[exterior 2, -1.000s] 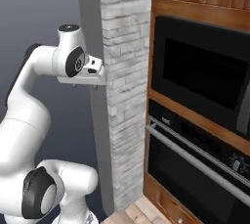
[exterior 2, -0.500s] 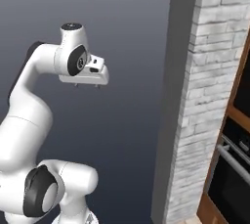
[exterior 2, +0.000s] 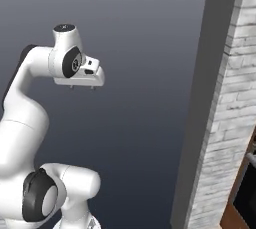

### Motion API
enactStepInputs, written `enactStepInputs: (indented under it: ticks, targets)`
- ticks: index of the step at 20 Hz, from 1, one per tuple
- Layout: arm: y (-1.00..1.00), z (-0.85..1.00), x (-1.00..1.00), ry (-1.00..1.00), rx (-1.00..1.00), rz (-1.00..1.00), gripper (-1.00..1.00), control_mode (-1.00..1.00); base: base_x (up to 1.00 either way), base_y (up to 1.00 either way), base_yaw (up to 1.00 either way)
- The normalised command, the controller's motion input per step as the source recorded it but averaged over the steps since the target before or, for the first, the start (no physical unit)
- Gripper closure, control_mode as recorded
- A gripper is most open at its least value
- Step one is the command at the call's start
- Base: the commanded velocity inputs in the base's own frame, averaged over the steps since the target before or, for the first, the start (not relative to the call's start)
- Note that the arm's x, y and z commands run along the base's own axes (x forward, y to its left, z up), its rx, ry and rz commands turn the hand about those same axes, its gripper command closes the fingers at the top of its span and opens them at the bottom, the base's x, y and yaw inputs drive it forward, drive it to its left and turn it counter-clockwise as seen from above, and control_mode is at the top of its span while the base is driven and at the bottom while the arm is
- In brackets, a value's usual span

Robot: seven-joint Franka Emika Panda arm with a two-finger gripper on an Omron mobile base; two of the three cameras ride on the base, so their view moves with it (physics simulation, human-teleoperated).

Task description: Navigate to the stove.

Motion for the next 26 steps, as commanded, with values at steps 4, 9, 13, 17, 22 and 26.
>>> enactStepInputs:
  ticks: [4, 9, 13, 17, 22, 26]
  targets:
    - [0.0, 0.0, 0.0, 0.0, 0.0, 0.0, -1.0, 1.0, -0.94, -0.04, 0.0]
    - [0.0, 0.0, 0.0, 0.0, 0.0, 0.0, -1.0, 1.0, -0.94, -0.04, 0.01]
    - [0.0, 0.0, 0.0, 0.0, 0.0, 0.0, -1.0, 1.0, -0.98, 0.0, 0.09]
    - [0.0, 0.0, 0.0, 0.0, 0.0, 0.0, -1.0, 1.0, -1.0, 0.0, 0.06]
    - [0.0, 0.0, 0.0, 0.0, 0.0, 0.0, -1.0, 1.0, -0.98, 0.0, 0.03]
    - [0.0, 0.0, 0.0, 0.0, 0.0, 0.0, -1.0, 1.0, -0.77, 0.0, 0.02]
